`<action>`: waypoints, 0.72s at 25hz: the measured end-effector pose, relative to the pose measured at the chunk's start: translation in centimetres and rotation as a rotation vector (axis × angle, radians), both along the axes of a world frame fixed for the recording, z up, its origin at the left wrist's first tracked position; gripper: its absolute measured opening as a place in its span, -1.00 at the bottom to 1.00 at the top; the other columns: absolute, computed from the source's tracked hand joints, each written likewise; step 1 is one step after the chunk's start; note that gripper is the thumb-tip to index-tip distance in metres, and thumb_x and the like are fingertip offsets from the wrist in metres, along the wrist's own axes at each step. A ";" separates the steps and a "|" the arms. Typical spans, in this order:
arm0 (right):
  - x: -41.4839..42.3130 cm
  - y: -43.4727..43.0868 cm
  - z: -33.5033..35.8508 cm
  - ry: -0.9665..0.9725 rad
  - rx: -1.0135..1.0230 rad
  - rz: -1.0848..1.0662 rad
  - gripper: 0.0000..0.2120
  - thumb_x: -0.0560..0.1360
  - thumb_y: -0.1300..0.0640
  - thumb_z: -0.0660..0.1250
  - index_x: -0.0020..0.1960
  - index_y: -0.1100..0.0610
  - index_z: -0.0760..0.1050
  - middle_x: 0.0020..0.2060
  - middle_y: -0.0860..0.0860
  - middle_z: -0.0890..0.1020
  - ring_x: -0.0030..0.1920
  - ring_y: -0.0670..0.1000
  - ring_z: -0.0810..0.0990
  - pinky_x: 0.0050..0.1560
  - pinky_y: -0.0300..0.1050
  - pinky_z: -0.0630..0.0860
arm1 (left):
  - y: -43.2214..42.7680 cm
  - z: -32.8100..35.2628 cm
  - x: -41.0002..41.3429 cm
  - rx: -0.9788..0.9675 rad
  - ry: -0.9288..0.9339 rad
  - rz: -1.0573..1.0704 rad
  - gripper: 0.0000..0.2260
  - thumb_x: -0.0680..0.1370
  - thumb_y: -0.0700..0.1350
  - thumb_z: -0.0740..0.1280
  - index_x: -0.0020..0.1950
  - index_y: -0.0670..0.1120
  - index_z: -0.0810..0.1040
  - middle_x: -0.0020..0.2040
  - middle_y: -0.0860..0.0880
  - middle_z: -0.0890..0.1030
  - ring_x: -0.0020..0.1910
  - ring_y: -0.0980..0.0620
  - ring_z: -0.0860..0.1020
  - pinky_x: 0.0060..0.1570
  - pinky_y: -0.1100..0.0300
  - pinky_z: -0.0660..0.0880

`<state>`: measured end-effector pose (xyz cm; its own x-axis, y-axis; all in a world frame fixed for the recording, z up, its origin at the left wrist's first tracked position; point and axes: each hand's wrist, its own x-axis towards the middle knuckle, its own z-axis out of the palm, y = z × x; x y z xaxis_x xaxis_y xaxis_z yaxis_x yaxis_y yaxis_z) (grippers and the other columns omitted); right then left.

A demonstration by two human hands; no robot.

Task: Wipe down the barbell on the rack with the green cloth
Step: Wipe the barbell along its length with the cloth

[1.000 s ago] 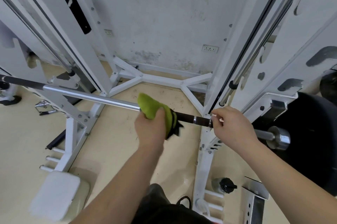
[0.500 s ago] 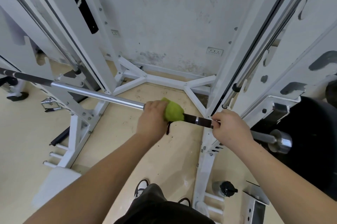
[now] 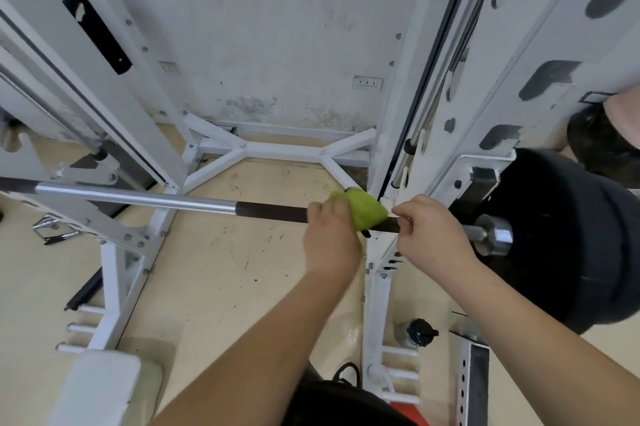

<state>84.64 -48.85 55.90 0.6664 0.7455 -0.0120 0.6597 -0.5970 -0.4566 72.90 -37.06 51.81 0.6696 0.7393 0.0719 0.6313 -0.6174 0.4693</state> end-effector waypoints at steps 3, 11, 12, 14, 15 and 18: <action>-0.2 0.7 0.4 0.020 0.001 -0.015 -0.67 0.41 0.34 0.29 0.09 0.16 0.70 -0.05 0.07 0.60 0.08 0.16 0.56 0.04 0.06 0.56 | -3.9 0.6 -0.4 -0.103 -0.078 -0.342 -0.63 0.36 -0.38 0.32 0.14 -0.16 0.54 0.07 -0.13 0.60 0.06 -0.16 0.47 0.04 -0.03 0.49; -4.2 6.4 -0.3 0.012 0.068 0.133 -0.80 0.59 0.18 0.33 0.12 0.11 0.70 -0.04 0.04 0.62 0.07 0.11 0.57 0.03 0.03 0.55 | 9.8 1.7 -8.3 0.005 -0.123 0.289 -0.70 0.45 -0.31 0.37 0.15 -0.11 0.51 0.11 -0.06 0.56 0.13 -0.11 0.46 -0.08 0.06 0.47; -5.1 7.2 -0.4 0.020 0.060 0.169 -0.80 0.60 0.16 0.32 0.12 0.10 0.70 -0.05 0.02 0.61 0.07 0.10 0.56 0.03 0.05 0.55 | 10.1 1.2 -8.8 -0.004 -0.071 0.296 -0.68 0.46 -0.32 0.36 0.20 -0.11 0.50 0.14 -0.06 0.56 0.17 -0.12 0.46 -0.01 0.03 0.52; -6.5 8.6 -0.6 0.044 0.054 0.207 -0.78 0.60 0.14 0.31 0.16 0.07 0.69 -0.02 -0.01 0.60 0.10 0.07 0.55 0.06 0.04 0.55 | 9.2 0.0 -8.9 -0.032 -0.060 0.281 -0.58 0.46 -0.35 0.35 0.30 -0.12 0.48 0.24 -0.08 0.55 0.27 -0.14 0.42 0.20 -0.02 0.51; -7.0 9.1 -0.8 0.061 0.061 0.209 -0.76 0.60 0.15 0.30 0.18 0.07 0.69 0.00 -0.01 0.60 0.12 0.07 0.55 0.09 0.04 0.55 | 8.6 -0.5 -9.0 -0.031 -0.081 0.278 -0.55 0.45 -0.36 0.35 0.33 -0.14 0.48 0.28 -0.09 0.54 0.28 -0.15 0.41 0.26 0.01 0.48; -7.4 10.3 -0.7 0.085 0.073 0.203 -0.72 0.60 0.18 0.29 0.24 0.08 0.66 0.04 0.00 0.60 0.16 0.08 0.55 0.12 0.05 0.55 | 7.1 -0.4 -10.0 -0.098 -0.174 0.192 -0.59 0.44 -0.32 0.40 0.27 -0.12 0.53 0.20 -0.08 0.58 0.16 -0.10 0.48 0.13 0.15 0.42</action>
<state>77.23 -38.51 55.19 0.5018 0.8650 -0.0033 0.7198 -0.4197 -0.5529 62.86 -29.98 51.46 0.5002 0.8607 0.0952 0.6369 -0.4401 0.6330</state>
